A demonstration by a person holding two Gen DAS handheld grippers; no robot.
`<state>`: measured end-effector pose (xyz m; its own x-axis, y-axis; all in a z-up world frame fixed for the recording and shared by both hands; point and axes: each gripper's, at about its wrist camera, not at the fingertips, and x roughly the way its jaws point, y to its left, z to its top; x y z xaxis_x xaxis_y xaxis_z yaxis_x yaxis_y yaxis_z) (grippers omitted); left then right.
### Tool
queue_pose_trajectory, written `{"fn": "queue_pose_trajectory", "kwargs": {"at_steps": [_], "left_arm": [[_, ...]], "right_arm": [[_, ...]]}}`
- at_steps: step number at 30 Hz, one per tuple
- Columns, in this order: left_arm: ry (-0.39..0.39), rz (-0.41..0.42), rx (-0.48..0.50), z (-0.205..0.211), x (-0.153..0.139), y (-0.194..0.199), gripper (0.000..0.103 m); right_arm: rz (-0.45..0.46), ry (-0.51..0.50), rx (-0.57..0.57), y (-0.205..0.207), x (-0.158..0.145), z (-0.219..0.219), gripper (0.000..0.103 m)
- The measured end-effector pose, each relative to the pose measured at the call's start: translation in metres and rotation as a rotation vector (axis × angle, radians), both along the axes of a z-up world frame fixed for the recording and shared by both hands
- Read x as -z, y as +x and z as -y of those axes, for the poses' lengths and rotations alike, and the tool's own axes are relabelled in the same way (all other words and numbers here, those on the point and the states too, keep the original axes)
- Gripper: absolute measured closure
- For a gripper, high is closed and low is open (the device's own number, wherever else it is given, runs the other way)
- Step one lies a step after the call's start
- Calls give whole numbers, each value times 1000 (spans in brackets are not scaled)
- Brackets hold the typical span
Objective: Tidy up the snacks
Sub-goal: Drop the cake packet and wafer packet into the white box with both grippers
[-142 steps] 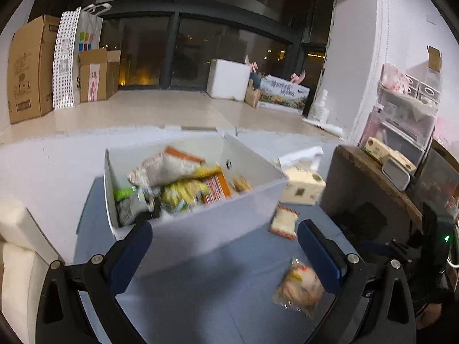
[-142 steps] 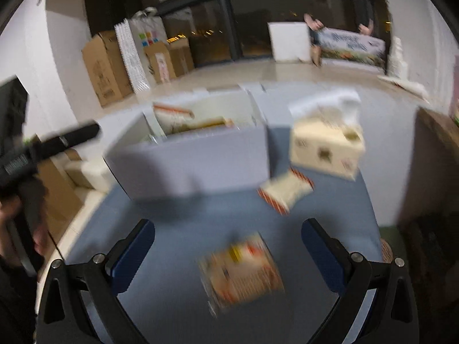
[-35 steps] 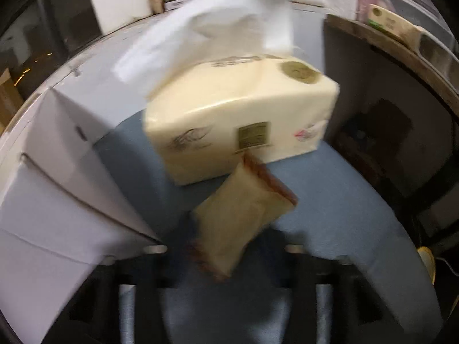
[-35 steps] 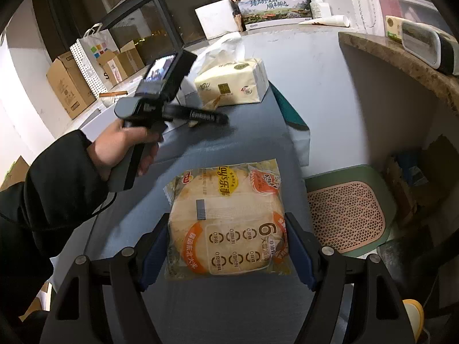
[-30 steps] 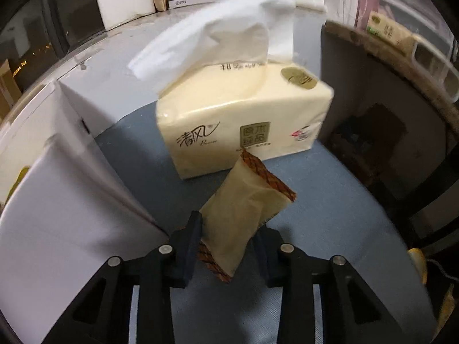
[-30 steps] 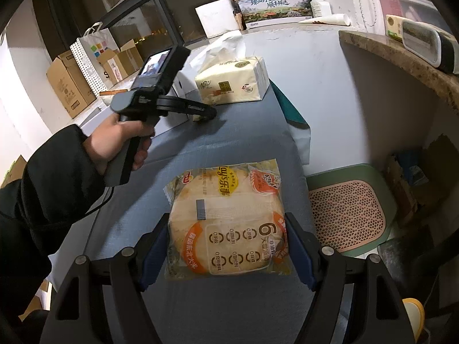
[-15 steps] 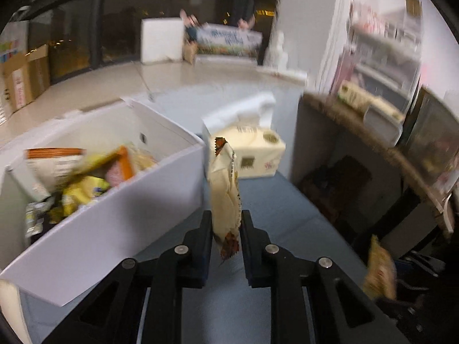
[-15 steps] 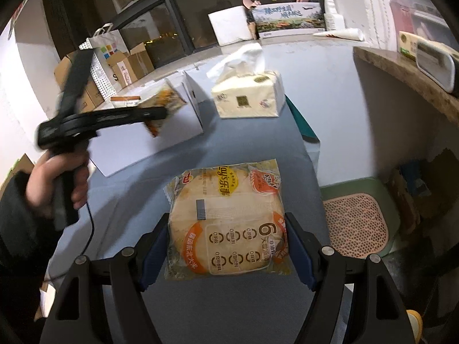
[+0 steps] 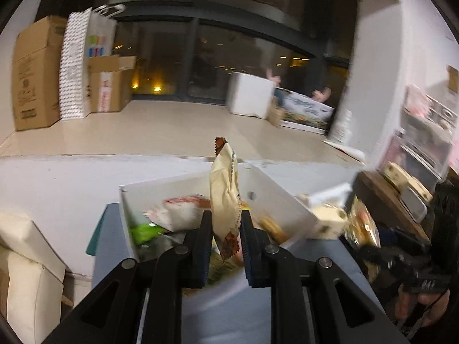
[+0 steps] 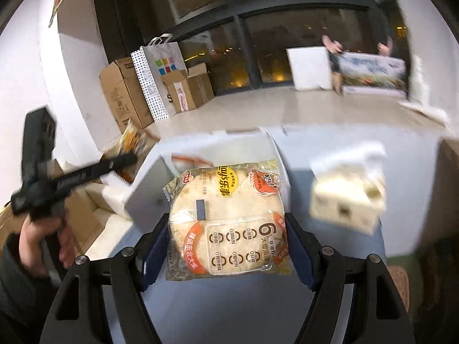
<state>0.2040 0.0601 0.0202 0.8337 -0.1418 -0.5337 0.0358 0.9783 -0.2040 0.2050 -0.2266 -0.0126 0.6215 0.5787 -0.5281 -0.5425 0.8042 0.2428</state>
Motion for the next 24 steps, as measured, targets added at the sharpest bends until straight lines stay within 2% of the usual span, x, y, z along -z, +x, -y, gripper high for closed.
{"fn": "queue_pose_trajectory", "kwargs": {"at_steps": [8, 10, 11, 12, 14, 16, 18, 24], "left_arm": [[18, -63, -48, -23, 25, 38, 81], [-13, -111, -47, -30, 35, 47, 54], [-17, -115, -54, -31, 38, 46, 16], [-22, -109, -63, -32, 40, 43, 0], [-40, -77, -55, -32, 41, 36, 0], [-54, -79, -37, -31, 41, 34, 0], [6, -81, -69, -23, 37, 30, 0], [117, 118, -115, 5, 9, -14, 0]], "right_arm": [[-71, 1, 29, 100, -2, -63, 23], [-86, 2, 49, 116, 2, -70, 19], [-95, -5, 50, 122, 4, -74, 8], [-110, -19, 56, 129, 7, -76, 0], [-117, -15, 85, 131, 11, -74, 0], [-105, -1, 75, 128, 13, -70, 0], [-90, -25, 81, 123, 13, -69, 0], [59, -102, 46, 80, -4, -73, 0]]}}
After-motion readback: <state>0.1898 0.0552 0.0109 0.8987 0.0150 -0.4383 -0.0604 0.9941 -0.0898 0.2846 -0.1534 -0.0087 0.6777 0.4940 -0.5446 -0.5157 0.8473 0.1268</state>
